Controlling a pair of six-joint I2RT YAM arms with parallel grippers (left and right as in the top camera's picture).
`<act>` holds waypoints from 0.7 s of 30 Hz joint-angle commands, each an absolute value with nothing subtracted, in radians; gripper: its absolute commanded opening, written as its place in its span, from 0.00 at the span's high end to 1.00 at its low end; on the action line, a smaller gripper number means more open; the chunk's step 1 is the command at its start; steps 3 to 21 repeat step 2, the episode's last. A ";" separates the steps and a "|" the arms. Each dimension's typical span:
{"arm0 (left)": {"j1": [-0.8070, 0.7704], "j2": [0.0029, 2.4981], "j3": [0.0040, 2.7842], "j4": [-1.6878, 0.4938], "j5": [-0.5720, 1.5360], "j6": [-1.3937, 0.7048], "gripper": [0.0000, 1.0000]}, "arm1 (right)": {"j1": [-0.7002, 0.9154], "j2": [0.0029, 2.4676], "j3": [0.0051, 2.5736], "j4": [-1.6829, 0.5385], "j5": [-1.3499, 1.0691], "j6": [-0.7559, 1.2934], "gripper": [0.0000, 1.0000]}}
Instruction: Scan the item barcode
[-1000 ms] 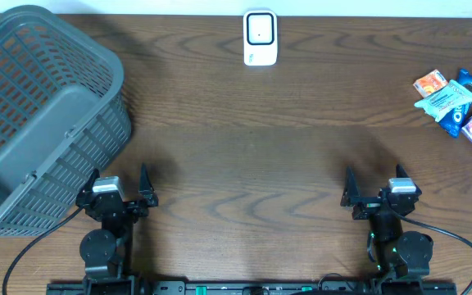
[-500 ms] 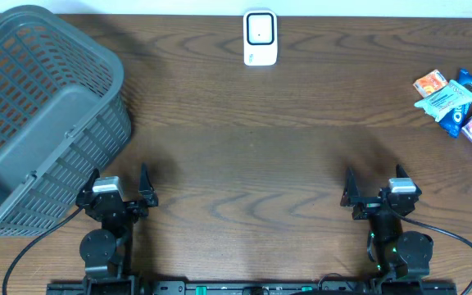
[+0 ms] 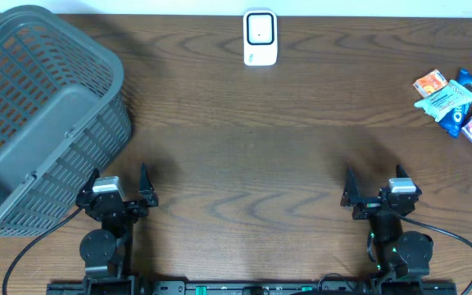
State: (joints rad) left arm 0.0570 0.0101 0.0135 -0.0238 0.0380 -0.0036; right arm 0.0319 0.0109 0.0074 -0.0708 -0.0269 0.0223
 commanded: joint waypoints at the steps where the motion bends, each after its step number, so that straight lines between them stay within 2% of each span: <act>1: 0.055 0.004 0.004 -0.073 -0.009 -0.020 0.02 | 0.024 0.005 0.005 -0.075 -0.028 0.037 0.01; 21: 0.055 0.004 0.004 -0.073 -0.009 -0.020 0.02 | 0.024 0.005 0.005 -0.075 -0.028 0.037 0.01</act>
